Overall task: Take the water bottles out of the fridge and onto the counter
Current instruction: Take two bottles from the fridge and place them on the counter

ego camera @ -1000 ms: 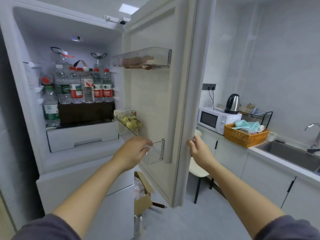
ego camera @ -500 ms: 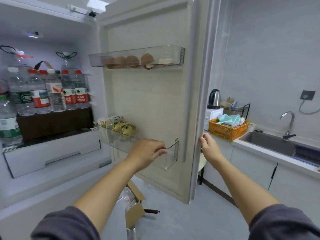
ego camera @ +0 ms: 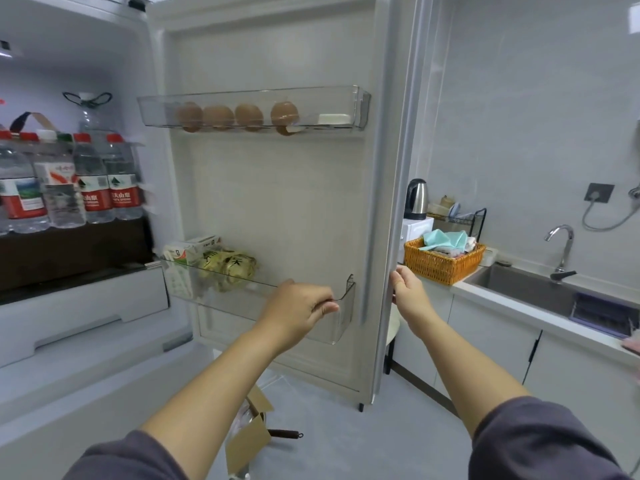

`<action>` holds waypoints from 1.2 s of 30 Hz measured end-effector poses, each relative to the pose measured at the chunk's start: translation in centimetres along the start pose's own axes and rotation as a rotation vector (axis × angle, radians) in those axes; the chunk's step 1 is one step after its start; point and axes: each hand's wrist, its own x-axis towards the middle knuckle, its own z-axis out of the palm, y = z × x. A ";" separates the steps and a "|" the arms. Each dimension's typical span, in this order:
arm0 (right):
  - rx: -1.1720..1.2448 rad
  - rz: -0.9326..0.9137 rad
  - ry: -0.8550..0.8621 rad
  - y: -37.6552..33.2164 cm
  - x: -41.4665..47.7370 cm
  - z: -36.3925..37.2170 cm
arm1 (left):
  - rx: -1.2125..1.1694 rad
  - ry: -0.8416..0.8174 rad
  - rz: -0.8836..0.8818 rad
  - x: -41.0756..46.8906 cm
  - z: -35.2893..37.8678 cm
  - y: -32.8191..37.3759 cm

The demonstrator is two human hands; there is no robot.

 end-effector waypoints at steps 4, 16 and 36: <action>0.017 0.022 -0.019 0.7 2.1 -0.6 | 0.041 0.034 -0.011 1.5 1.7 -0.2; -0.006 0.047 -0.087 2.3 8.2 -1.9 | 0.130 0.117 -0.101 5.2 5.8 -0.2; 0.011 0.019 -0.130 3.6 11.6 -2.2 | 0.201 0.156 -0.176 7.2 7.5 0.4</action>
